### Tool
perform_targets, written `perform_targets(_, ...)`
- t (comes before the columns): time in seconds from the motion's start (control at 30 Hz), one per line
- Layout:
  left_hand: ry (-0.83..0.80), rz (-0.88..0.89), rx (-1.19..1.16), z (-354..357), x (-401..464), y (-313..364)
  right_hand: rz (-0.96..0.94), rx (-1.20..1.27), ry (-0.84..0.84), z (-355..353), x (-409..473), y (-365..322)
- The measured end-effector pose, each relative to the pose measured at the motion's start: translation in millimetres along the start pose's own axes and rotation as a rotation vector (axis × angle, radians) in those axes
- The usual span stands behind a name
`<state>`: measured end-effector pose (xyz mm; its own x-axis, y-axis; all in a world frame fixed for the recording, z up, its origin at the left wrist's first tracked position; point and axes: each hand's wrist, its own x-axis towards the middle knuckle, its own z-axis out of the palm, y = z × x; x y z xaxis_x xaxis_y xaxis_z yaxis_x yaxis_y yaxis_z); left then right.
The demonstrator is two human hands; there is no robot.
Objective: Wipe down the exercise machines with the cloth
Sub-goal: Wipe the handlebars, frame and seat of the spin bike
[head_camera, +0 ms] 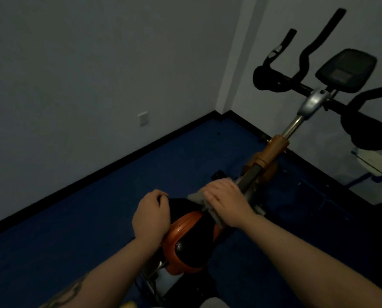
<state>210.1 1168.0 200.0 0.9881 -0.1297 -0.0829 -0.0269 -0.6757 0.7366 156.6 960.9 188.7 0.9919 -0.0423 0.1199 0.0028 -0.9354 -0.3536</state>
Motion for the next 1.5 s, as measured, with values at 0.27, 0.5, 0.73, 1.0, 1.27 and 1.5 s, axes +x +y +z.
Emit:
perform_targets(0.27, 0.239, -0.19, -0.323, 25, -55, 7, -0.169, -0.165, -0.015, 4, -1, -62)
perform_targets(0.5, 0.15, -0.144, -0.322, 36, -88, 4, -0.07, -0.442, -0.273, -17, 33, -10)
perform_targets(0.73, -0.061, -0.098, -0.305, 28, -106, -18, -0.293, 0.087, -0.42, 0, 37, -87)
perform_targets(1.0, -0.085, -0.197, -0.358, 32, -107, -18, -0.417, -0.019, -0.49, 8, 44, -99)
perform_targets(1.27, -0.117, -0.14, -0.531, 34, -107, -20, -0.142, 0.131, -0.609, 10, 68, -105)
perform_targets(1.5, -0.137, -0.235, -0.489, 35, -107, -22, -0.599, 0.016, -0.664, 5, 64, -110)
